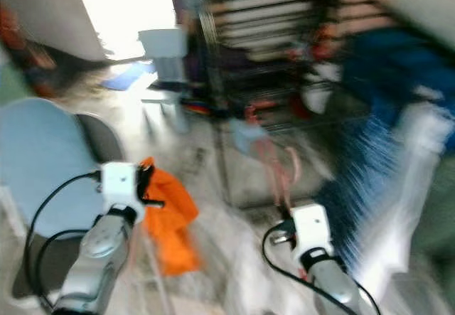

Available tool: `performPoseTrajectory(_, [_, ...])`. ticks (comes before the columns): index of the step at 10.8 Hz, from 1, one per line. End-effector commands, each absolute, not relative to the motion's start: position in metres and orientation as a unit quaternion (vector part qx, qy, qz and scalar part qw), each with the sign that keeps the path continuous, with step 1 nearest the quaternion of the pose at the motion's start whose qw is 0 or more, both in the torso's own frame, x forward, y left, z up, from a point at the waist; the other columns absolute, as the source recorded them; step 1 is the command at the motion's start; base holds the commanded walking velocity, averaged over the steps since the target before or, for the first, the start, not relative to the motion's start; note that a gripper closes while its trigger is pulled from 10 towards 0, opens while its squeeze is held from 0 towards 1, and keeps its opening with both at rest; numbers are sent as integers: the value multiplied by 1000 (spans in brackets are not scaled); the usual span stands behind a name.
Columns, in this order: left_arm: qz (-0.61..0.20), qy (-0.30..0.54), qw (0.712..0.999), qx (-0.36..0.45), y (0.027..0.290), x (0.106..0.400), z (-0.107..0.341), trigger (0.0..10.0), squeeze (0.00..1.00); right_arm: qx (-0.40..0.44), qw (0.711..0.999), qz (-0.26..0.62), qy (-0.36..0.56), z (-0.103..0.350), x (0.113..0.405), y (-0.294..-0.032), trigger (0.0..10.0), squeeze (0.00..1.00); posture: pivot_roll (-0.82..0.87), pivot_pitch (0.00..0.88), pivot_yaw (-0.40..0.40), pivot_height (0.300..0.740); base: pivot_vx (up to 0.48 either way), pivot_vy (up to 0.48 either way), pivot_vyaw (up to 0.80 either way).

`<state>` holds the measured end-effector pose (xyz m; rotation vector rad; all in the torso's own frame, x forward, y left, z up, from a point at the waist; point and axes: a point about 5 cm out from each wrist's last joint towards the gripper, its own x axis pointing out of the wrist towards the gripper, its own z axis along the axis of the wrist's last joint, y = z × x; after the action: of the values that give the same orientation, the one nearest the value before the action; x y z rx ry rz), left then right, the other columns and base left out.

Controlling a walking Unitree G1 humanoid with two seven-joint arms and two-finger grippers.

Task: Hang hanger

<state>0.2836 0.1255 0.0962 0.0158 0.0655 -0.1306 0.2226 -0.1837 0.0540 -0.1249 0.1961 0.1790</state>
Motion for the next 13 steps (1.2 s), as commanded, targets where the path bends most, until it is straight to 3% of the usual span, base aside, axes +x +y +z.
performPoseTrajectory(1, [-56, 26, 998, 17, 133, 284, 98, 10000, 0, -59, 990, 95, 81, 60, 225, -177, 0, 0, -163, 0, 104, 740, -274, 0, 0])
performPoseTrajectory(13, [-62, 22, 998, 20, 131, 287, 97, 10000, 0, -62, 987, 92, 118, 47, 233, -172, 0, 0, -155, 0, 103, 740, -278, 0, 0])
